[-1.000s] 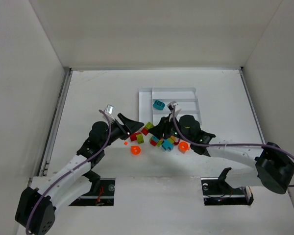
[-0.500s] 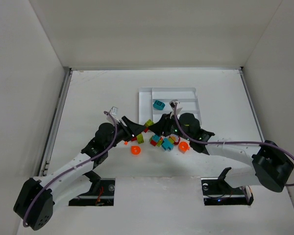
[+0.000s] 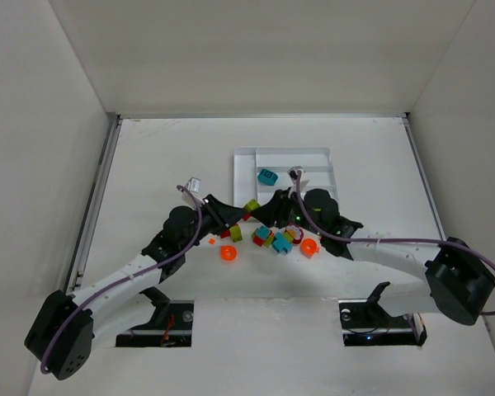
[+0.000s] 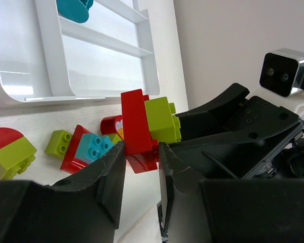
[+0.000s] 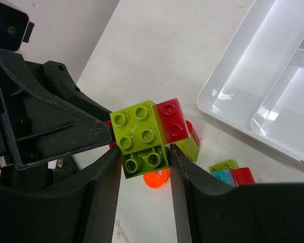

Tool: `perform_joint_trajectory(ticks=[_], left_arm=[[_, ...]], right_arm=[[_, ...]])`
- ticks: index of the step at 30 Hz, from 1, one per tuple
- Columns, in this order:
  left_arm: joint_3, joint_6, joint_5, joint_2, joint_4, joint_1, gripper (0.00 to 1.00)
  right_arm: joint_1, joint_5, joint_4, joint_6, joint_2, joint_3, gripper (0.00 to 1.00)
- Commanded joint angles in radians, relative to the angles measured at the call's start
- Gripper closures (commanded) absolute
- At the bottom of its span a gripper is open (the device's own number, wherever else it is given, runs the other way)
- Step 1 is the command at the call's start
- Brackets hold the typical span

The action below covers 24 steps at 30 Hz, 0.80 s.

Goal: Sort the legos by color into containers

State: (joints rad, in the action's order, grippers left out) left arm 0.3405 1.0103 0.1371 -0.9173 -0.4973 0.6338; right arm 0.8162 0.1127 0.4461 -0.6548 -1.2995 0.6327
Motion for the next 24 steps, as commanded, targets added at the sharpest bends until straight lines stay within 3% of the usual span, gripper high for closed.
perform_joint_trajectory(ticks=[1,13,24], left_arm=[[0.006,-0.041,-0.019,-0.008,-0.026,0.011,0.9],[0.029,-0.102,-0.074,-0.02,0.048,0.001,0.9],[0.201,-0.243,-0.257,-0.204,0.045,-0.012,0.89]], right_arm=[[-0.025,0.053,0.105,-0.046,0.055,0.018,0.84],[-0.188,0.16,0.079,-0.095,0.187,0.056,0.84],[-0.174,-0.074,-0.015,-0.005,0.147,-0.039,0.83]])
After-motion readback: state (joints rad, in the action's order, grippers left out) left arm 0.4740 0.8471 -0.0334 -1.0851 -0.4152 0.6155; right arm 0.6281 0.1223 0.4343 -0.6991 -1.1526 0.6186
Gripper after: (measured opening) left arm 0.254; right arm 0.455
